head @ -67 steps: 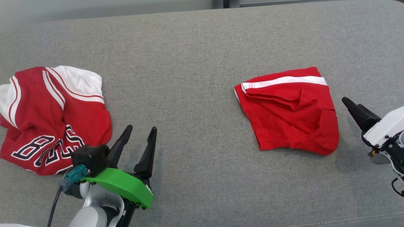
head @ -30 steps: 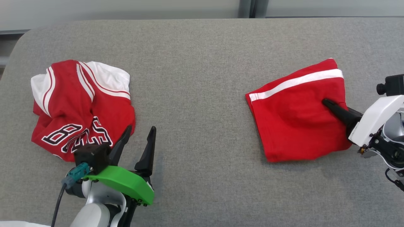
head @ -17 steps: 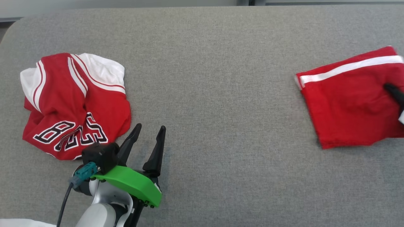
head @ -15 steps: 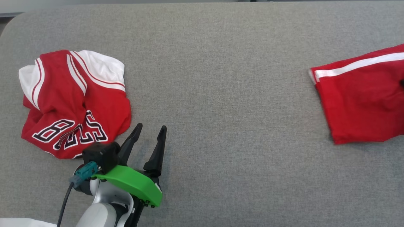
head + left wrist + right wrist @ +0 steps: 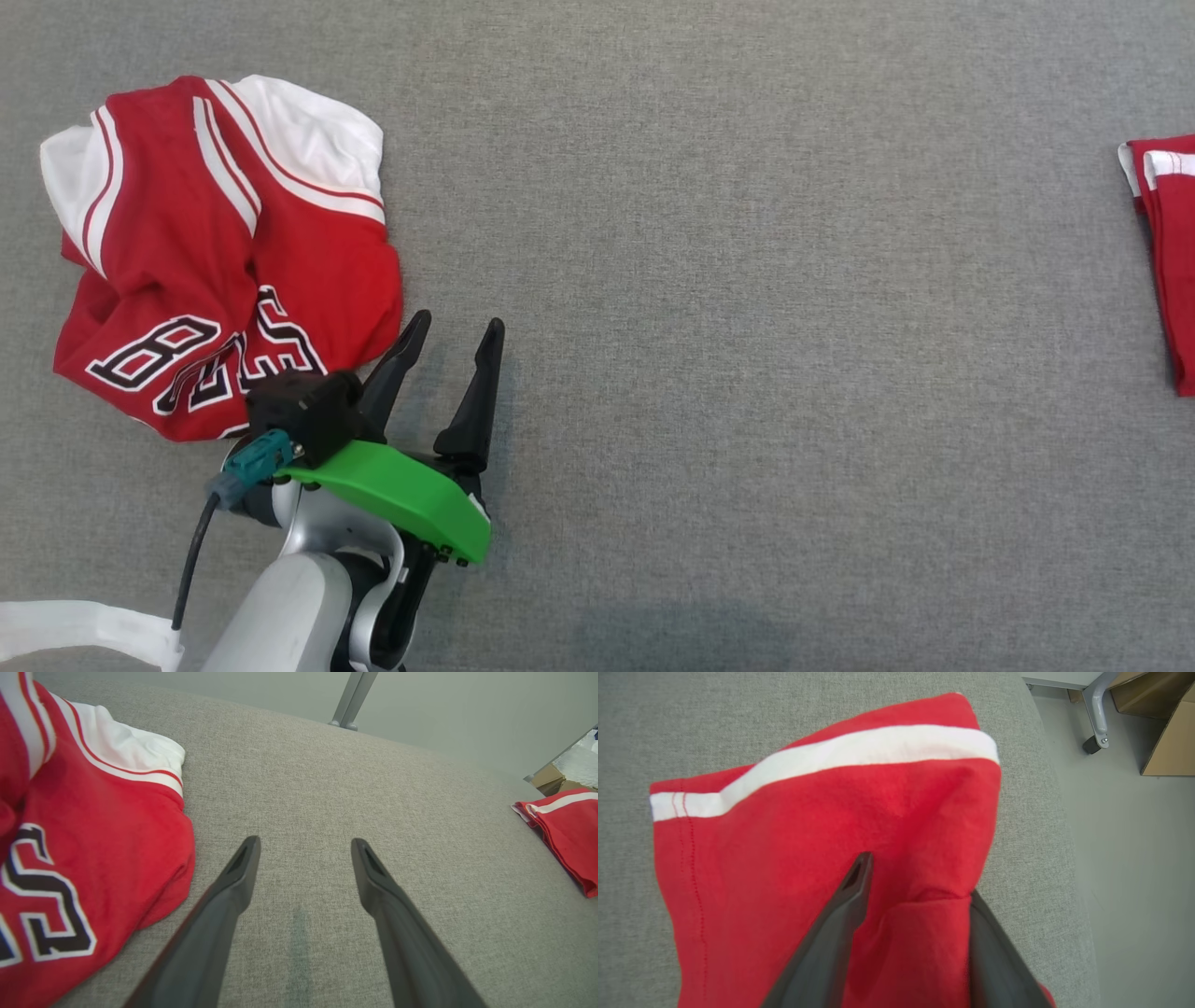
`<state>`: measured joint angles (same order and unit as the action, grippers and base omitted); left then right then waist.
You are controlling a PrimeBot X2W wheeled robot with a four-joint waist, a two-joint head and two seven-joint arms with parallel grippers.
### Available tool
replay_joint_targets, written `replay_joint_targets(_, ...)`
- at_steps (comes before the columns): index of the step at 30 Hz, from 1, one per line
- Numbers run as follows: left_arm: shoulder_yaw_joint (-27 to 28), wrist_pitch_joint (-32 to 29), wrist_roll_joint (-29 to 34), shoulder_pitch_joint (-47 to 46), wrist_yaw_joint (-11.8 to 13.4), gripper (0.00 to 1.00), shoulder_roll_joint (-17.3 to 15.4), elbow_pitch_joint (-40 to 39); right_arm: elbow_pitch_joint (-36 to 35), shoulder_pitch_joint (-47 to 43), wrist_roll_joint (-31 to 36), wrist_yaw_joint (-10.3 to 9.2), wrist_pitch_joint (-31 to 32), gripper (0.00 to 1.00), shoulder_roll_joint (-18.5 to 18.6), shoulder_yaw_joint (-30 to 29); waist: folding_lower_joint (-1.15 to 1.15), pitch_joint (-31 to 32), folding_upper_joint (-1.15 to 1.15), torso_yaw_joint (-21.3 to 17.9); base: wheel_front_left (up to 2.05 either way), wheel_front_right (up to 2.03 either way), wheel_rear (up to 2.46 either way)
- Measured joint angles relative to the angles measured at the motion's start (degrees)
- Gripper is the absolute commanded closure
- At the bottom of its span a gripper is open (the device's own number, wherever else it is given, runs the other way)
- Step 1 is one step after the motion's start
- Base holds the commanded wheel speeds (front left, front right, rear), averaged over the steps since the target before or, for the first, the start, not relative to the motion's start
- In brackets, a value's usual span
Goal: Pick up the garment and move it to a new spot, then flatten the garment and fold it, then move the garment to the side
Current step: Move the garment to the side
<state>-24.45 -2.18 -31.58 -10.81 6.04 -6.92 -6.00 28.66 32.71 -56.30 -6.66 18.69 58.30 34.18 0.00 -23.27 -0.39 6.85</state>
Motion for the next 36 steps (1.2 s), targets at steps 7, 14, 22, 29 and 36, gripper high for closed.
replay_joint_targets(7, 0.4, 0.3, -0.1, 0.0, 0.0, 0.00, 0.0, 1.3, 3.1, 0.0, 1.0, -0.12, -1.3, 0.00, -0.7, 0.0, 0.00, 0.6, 0.00, -1.3, 0.00, 0.00, 0.00)
replay_joint_targets(14, 0.6, 1.2, -0.6, 0.0, -0.1, 0.00, 0.0, 2.2, 6.2, 0.0, 3.1, -0.43, -3.4, 0.00, -0.8, -0.2, 0.00, 2.1, 0.00, -2.6, 0.00, 0.00, 0.00)
replay_joint_targets(22, 2.1, 2.8, -0.8, 0.1, -0.5, 0.00, -1.0, 4.3, 2.9, 1.0, 6.3, -0.45, -13.7, 0.00, -4.5, -1.4, 0.00, 5.2, 0.00, -4.2, 0.00, 0.00, 0.00)
replay_joint_targets(29, 5.1, 5.6, -0.8, 1.9, -0.5, 0.00, -2.3, 6.5, -3.2, 2.2, 10.5, -0.46, -24.7, 0.00, -8.9, -1.4, 0.00, 8.8, 0.00, -6.0, 0.00, 0.00, 0.00)
replay_joint_targets(36, 6.8, 8.5, -0.8, 5.6, -0.5, 0.00, -3.8, 9.6, -4.6, -2.3, 12.4, -0.49, -32.1, 0.00, -15.7, -0.9, 0.00, 13.1, 0.00, -7.8, 0.00, 0.00, 0.00)
